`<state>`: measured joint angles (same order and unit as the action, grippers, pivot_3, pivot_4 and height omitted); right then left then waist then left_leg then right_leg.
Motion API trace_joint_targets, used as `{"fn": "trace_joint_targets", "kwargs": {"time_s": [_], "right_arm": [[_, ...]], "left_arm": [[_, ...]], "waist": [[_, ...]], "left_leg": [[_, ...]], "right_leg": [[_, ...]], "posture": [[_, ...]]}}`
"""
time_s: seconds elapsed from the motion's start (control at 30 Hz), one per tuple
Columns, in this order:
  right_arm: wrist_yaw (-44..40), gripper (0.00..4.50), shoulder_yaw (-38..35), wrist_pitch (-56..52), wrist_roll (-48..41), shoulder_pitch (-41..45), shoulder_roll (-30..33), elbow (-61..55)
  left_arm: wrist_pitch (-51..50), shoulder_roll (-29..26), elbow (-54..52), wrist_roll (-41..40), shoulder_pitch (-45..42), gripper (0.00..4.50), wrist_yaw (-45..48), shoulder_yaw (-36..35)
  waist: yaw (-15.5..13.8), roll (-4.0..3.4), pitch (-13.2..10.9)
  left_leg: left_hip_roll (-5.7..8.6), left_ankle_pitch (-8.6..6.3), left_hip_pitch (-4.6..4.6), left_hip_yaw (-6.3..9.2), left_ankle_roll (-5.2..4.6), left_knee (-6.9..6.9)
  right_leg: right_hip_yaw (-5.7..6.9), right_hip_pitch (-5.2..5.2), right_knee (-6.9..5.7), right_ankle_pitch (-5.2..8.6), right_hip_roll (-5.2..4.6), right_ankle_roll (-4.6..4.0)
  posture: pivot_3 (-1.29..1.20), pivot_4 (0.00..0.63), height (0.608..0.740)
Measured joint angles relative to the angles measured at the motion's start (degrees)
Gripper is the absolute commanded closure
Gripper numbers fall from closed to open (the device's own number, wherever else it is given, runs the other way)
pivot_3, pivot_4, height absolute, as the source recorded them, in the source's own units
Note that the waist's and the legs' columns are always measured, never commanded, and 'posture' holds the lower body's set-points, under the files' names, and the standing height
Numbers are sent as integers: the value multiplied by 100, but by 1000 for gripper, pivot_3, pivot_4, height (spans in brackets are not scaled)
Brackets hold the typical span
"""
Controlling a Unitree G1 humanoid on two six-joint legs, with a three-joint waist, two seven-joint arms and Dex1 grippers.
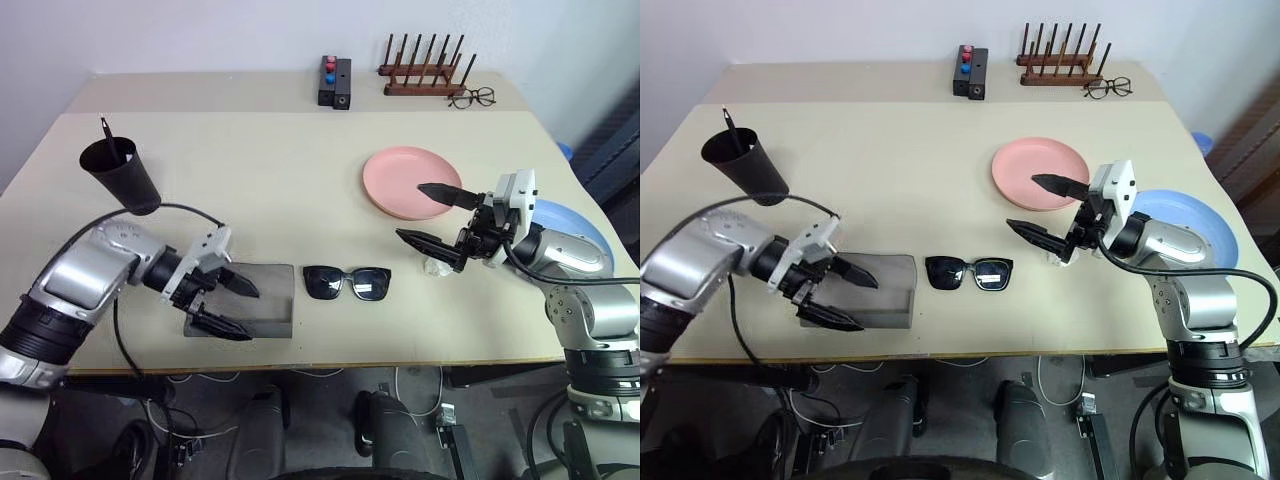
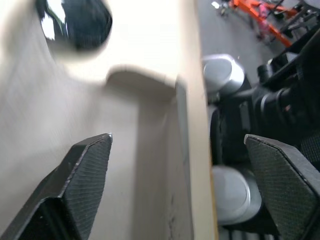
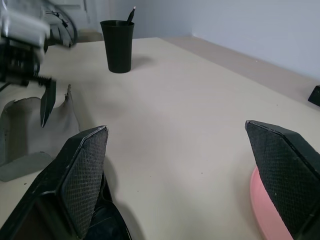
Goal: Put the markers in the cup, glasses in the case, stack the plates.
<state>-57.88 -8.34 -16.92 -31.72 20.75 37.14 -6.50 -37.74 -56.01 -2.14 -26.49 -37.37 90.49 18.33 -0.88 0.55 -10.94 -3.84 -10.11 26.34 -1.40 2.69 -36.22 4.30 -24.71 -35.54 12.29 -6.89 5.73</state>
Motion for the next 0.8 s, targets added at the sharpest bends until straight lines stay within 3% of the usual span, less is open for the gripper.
{"fn": "trace_joint_targets", "kwargs": {"time_s": [0.2, 0.33, 0.53, 0.8], "right_arm": [[-6, 0, 23, 9, 0, 27, -13, 19], [-180, 0, -29, -51, -67, -221, 159, -83], [-623, 0, -348, -270, -176, -913, 887, -437], [-531, 0, -740, -534, -354, -1394, 1043, -948]], "left_arm": [[185, 947, 804, 250, -1691, 26, 53, 30], [740, 1812, 1684, 701, -2027, 26, -51, 306], [1751, 2659, 3189, 1640, -2593, 26, 80, 1012], [2008, 3645, 4668, 1651, -3542, 26, 181, 1760]], "waist": [[1, 0, 1], [8, 1, 1], [0, 4, -1], [30, 6, -2]], "left_leg": [[4, 1, -4, 0, -2, -4], [3, 1, -6, 0, -3, -3], [3, 0, -3, 1, -4, -9], [3, -12, -1, 3, -23, -22]], "right_leg": [[-1, 10, -1, -2, 0, 6], [0, 10, -5, -13, 2, 23], [-1, 10, 0, -3, 2, 5], [-2, 9, -1, 2, 2, 8]], "posture": [[0, 150, 740], [0, 150, 740], [0, 150, 740], [0, 150, 740]]}}
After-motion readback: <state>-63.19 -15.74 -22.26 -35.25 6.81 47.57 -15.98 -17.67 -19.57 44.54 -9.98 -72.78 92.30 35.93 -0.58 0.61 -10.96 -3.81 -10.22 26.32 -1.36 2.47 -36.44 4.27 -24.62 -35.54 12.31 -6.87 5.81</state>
